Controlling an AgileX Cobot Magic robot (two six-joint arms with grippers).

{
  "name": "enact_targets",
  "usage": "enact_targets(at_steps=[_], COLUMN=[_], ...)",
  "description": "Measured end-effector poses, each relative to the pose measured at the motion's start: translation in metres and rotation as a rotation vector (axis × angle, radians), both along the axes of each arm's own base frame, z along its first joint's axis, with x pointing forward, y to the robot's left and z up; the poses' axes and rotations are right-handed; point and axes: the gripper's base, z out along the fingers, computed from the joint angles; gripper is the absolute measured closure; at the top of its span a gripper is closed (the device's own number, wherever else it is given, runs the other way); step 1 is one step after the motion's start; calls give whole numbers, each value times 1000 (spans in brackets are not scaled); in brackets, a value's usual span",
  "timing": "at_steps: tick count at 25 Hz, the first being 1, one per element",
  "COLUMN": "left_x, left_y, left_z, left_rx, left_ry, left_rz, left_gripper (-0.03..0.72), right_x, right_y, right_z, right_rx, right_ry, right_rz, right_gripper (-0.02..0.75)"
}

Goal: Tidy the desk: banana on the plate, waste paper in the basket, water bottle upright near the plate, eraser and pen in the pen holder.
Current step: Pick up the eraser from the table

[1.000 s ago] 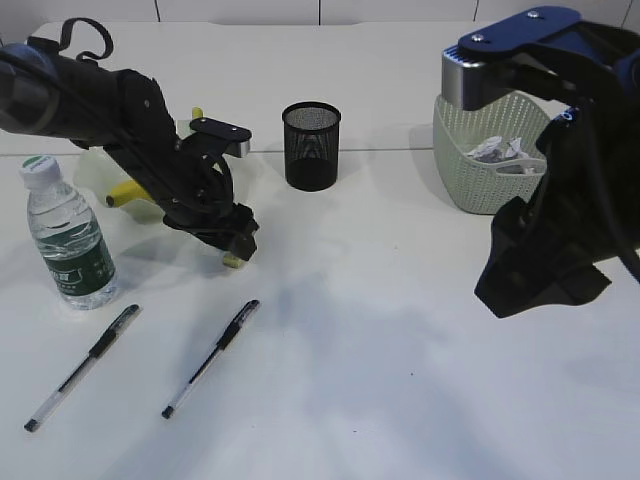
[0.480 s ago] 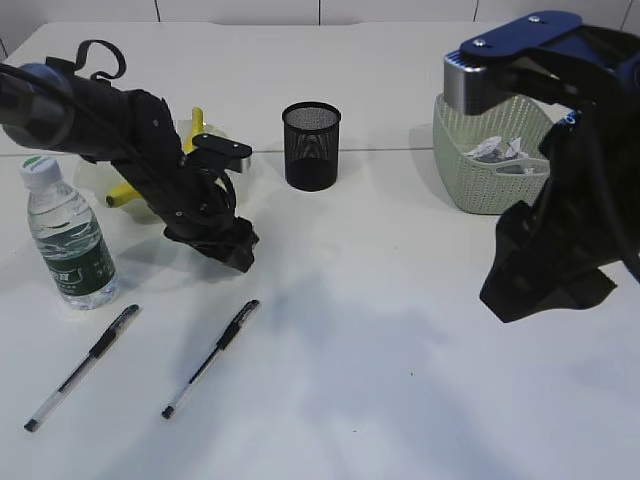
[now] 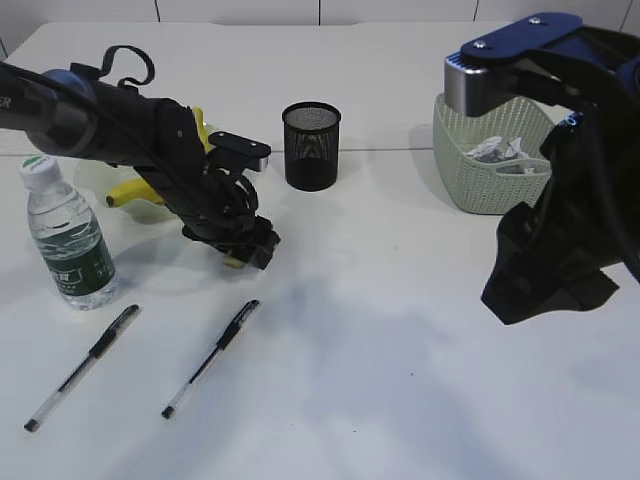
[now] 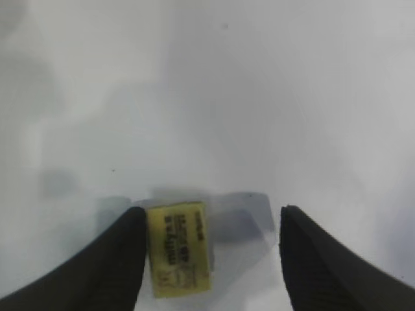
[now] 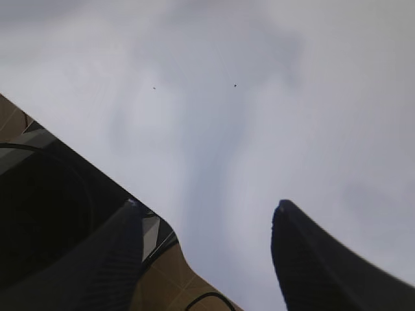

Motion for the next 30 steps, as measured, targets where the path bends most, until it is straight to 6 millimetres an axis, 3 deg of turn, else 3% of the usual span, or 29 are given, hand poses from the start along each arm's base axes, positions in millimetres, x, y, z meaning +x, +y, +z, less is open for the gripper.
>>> enact_targets(at_steps=[13, 23, 30], left_x=[1, 1, 1], left_y=[3, 3, 4], left_z=[-4, -4, -5], left_rx=[54, 54, 56], left_ry=[-6, -6, -3], left_rz=[90, 90, 89], left_gripper=[243, 392, 448], right_x=[0, 0, 0], right_y=[0, 0, 0], right_z=[0, 0, 0], right_rx=[-1, -1, -1], right_ry=[2, 2, 2], right_rz=[0, 0, 0], right_gripper=[273, 274, 274])
